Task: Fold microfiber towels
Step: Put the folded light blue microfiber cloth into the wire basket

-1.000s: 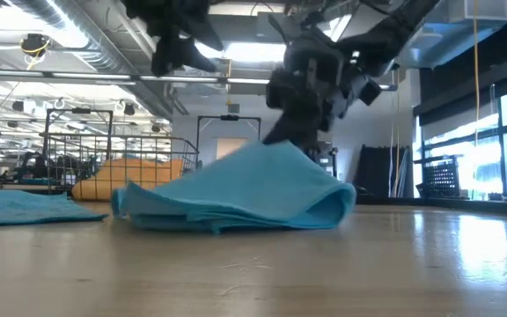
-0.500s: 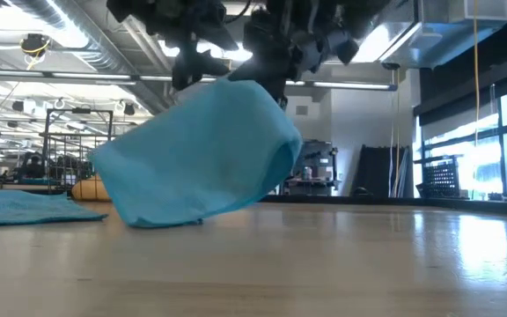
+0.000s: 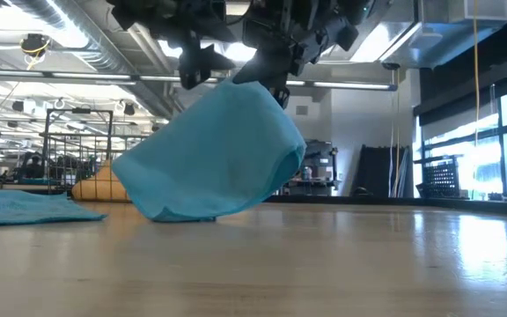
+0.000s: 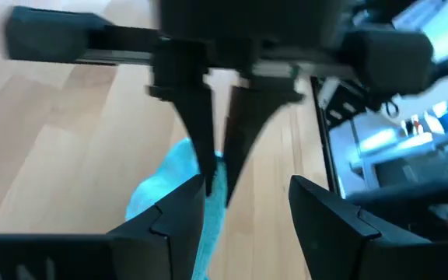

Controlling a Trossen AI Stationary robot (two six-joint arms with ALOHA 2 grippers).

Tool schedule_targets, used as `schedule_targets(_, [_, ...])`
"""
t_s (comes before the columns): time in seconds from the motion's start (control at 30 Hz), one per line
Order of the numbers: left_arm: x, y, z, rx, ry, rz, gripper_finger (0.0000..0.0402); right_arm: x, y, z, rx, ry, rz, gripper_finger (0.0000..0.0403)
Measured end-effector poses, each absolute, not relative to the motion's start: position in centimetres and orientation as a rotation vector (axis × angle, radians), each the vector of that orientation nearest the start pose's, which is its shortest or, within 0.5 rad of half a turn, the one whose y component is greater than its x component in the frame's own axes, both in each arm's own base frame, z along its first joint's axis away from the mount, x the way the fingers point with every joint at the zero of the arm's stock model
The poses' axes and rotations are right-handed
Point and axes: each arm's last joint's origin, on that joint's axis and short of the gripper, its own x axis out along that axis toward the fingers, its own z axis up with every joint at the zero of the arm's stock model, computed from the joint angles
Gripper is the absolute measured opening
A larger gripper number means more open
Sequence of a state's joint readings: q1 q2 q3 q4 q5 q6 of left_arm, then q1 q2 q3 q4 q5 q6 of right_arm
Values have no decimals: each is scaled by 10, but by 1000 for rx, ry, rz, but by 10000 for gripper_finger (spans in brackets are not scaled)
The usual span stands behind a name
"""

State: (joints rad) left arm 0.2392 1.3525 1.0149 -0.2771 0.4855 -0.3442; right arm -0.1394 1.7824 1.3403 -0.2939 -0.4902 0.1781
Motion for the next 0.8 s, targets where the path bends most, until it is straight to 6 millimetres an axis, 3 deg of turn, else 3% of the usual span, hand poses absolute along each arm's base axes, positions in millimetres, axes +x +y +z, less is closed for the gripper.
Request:
schedule_targets(0.27, [284,39,280,-422,659,-238,179,390,-38,273,338,781,309,8])
schedule_targets(0.4, [284,40,280,-389,656,-203,179,390,-37,288,258,781,317,8])
schedule_targets(0.63, [285,44,280,-344,643,-84,179,389,-36,298,221,783,351,8])
schedule_targets(0.8, [290,41,286,-396,579,-121,179,385,-36,295,176,824,380,10])
